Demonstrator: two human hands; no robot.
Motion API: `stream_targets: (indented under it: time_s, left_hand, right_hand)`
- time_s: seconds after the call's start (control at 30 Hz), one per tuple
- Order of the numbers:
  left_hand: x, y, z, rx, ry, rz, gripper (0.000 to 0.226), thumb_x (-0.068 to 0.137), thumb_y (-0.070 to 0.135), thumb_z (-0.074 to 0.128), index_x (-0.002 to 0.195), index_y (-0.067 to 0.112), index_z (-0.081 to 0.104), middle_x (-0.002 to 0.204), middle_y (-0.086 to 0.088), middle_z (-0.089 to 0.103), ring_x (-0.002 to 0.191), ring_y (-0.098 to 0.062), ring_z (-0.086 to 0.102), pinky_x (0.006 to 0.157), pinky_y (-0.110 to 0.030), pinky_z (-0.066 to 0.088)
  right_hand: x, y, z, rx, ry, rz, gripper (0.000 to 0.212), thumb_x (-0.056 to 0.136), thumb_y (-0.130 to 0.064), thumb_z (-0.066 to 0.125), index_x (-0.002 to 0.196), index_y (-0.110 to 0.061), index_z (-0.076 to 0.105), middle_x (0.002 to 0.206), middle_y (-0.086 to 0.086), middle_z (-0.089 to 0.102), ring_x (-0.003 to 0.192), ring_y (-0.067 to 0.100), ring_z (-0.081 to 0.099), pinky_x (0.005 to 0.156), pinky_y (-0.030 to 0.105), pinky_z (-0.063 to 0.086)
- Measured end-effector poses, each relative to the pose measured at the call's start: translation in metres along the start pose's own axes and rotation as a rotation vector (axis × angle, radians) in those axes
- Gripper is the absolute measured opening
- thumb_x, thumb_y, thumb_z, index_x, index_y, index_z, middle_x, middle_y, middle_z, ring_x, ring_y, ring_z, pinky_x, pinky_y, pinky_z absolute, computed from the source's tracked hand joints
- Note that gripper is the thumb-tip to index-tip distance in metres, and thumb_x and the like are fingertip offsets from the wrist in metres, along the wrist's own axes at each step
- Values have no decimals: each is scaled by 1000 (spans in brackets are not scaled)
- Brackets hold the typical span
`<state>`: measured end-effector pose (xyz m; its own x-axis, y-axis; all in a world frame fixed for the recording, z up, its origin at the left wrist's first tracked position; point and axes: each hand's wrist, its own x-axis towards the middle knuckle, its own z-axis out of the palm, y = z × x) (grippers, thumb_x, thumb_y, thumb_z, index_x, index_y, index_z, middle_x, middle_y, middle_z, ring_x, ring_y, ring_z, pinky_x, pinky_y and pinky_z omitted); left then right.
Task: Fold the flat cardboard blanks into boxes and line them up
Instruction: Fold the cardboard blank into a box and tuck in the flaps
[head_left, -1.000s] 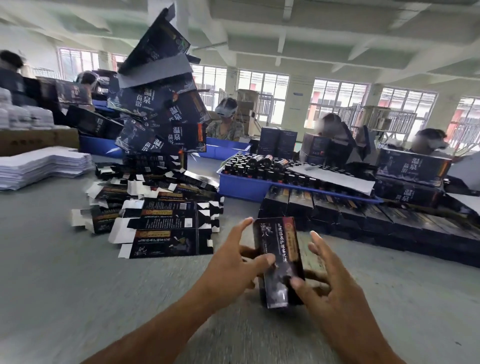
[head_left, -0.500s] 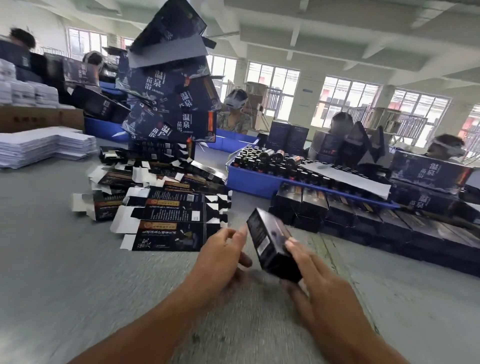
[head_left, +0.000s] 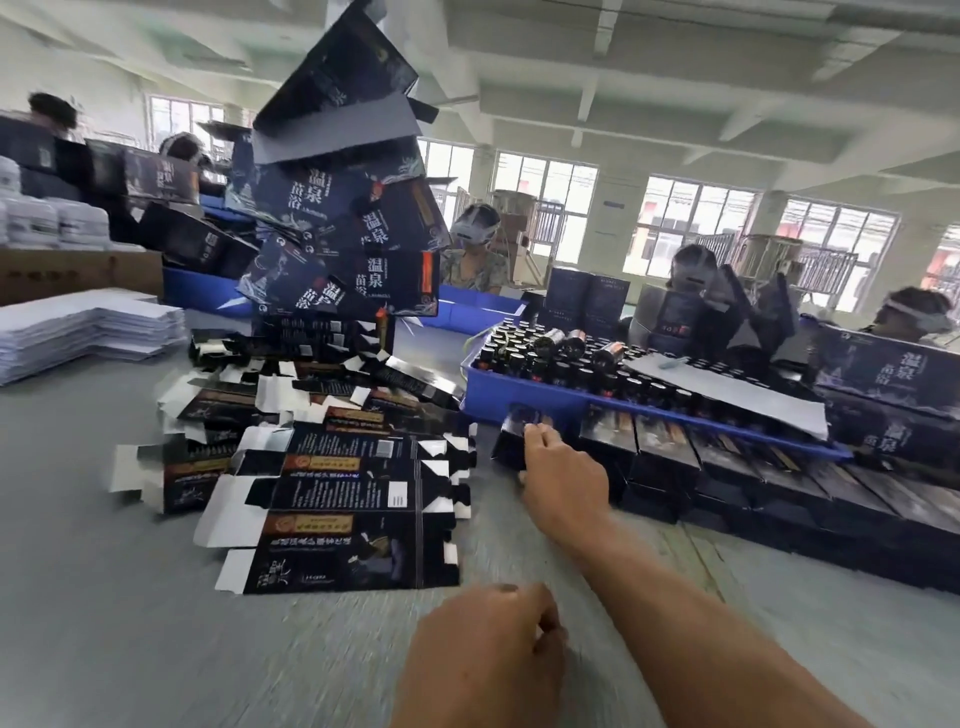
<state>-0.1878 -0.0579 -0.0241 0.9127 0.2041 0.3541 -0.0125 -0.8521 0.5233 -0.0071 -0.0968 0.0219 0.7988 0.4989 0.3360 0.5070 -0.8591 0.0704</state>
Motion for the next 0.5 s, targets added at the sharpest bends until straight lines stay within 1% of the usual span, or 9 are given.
stream_targets:
  time_s: [0.07, 0.13, 0.2, 0.27, 0.33, 0.37, 0.43, 0.47, 0.5]
  left_hand:
    - [3, 0, -1, 12, -29, -12, 21, 95, 50, 51, 110, 35, 54, 102, 13, 66, 89, -6, 62, 80, -22, 50]
    - [5, 0, 0, 13, -31, -18, 23, 95, 51, 51, 110, 34, 56, 105, 10, 67, 92, -11, 63, 79, -22, 48]
    - [4, 0, 1, 10, -19, -18, 24, 95, 51, 50, 111, 34, 56, 105, 7, 67, 94, -16, 63, 78, -25, 45]
    - [4, -1, 2, 10, -13, -14, 24, 94, 50, 50, 110, 32, 56, 103, 6, 67, 94, -18, 63, 78, -27, 43]
    - [3, -1, 2, 11, -5, -17, 24, 95, 50, 49, 107, 30, 58, 101, 6, 67, 92, -17, 62, 76, -28, 40]
    - [3, -1, 2, 15, 1, -20, 24, 95, 49, 49, 105, 29, 58, 100, 6, 66, 91, -17, 62, 76, -29, 39]
    - [2, -1, 2, 21, 12, -16, 25, 96, 48, 47, 104, 28, 60, 98, 6, 66, 89, -18, 62, 75, -30, 38]
    - [1, 0, 1, 23, 16, -12, 25, 96, 47, 46, 103, 28, 60, 97, 6, 66, 89, -18, 61, 74, -30, 38]
    - [0, 0, 0, 25, 17, -7, 25, 95, 46, 45, 102, 27, 60, 97, 5, 66, 88, -19, 62, 73, -30, 38]
  right_hand:
    - [11, -1, 5, -74, -104, 36, 48, 97, -7, 49, 145, -9, 43, 147, 11, 48, 113, 36, 63, 78, 41, 49]
    - [17, -3, 8, -109, -180, 81, 50, 95, -4, 45, 146, -6, 43, 146, 12, 48, 115, 36, 61, 76, 41, 47]
    - [19, -5, 9, -80, -194, 120, 55, 95, -4, 42, 150, -6, 36, 153, 12, 40, 119, 37, 59, 79, 42, 47]
    - [17, -7, 11, -10, -172, 128, 60, 94, -4, 41, 152, -9, 29, 162, 11, 28, 119, 38, 59, 78, 42, 46]
    - [10, -7, 13, 37, -127, 103, 67, 92, -3, 41, 155, -17, 24, 167, 7, 16, 113, 36, 62, 73, 41, 46]
    - [4, -5, 13, 46, -98, 83, 69, 91, -3, 41, 155, -21, 24, 168, 4, 14, 107, 35, 65, 71, 40, 47]
    - [-12, -1, 9, 56, -33, 32, 64, 90, -4, 41, 150, -24, 32, 167, 0, 20, 98, 31, 68, 69, 38, 49]
    - [-22, 1, 6, 67, -12, 6, 60, 91, -4, 41, 147, -25, 38, 164, -1, 27, 97, 29, 68, 71, 38, 51]
    - [-33, 1, 4, 82, -12, -14, 56, 92, -5, 41, 144, -25, 42, 159, -2, 38, 100, 27, 67, 75, 39, 52]
